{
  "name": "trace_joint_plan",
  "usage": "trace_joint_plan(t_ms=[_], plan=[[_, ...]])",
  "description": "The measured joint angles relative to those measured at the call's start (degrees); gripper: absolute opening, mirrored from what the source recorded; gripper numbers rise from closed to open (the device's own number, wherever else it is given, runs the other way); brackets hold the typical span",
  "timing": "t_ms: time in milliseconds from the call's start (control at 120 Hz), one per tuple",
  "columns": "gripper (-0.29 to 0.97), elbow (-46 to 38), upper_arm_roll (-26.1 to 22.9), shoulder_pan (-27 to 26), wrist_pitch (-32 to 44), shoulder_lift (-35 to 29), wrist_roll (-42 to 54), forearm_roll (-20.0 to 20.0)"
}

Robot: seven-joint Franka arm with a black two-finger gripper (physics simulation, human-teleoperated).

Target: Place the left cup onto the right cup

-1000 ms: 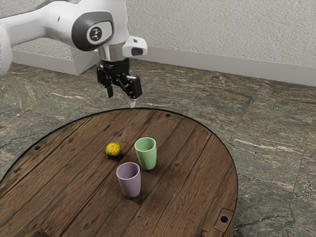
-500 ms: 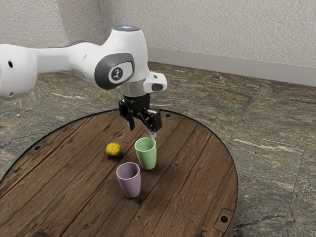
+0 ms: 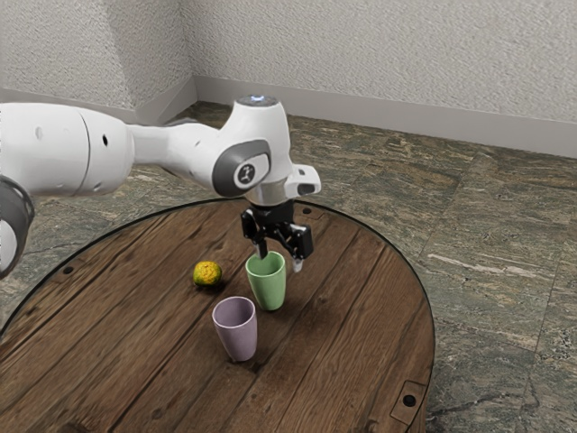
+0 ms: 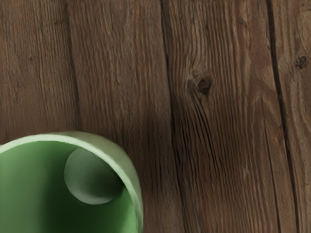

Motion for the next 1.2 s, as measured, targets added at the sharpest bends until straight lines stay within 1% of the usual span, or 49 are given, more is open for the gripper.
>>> trace_joint_plan(t_ms=[50, 100, 175, 350, 425, 500, 667, 942, 1125, 1200], plan=[[0.58, 0.09, 0.0, 0.25, 0.57, 0.76, -0.1, -0.05], [0.53, 0.09, -0.02, 0.48, 1.04, 1.11, -0.21, -0.18], [0.43, -0.03, -0.06, 0.75, 1.57, 1.48, -0.46, -0.42], [0.13, -0.34, -0.1, 1.09, 2.27, 1.9, -1.39, -1.37], [0.05, -0.36, -0.1, 1.11, 2.42, 1.93, -1.89, -1.59], [-0.01, -0.37, -0.1, 1.11, 2.53, 1.89, -2.43, -1.67], [-0.07, -0.36, -0.1, 1.1, 2.66, 1.81, -3.49, -1.74], [-0.1, -0.42, -0.09, 1.02, 2.7, 1.05, -4.94, -1.6], [-0.11, -1.03, -0.01, 1.05, 2.07, -2.88, -5.69, -1.12], [-0.11, -1.66, -0.01, 0.87, 1.64, -5.48, -5.95, -0.84]])
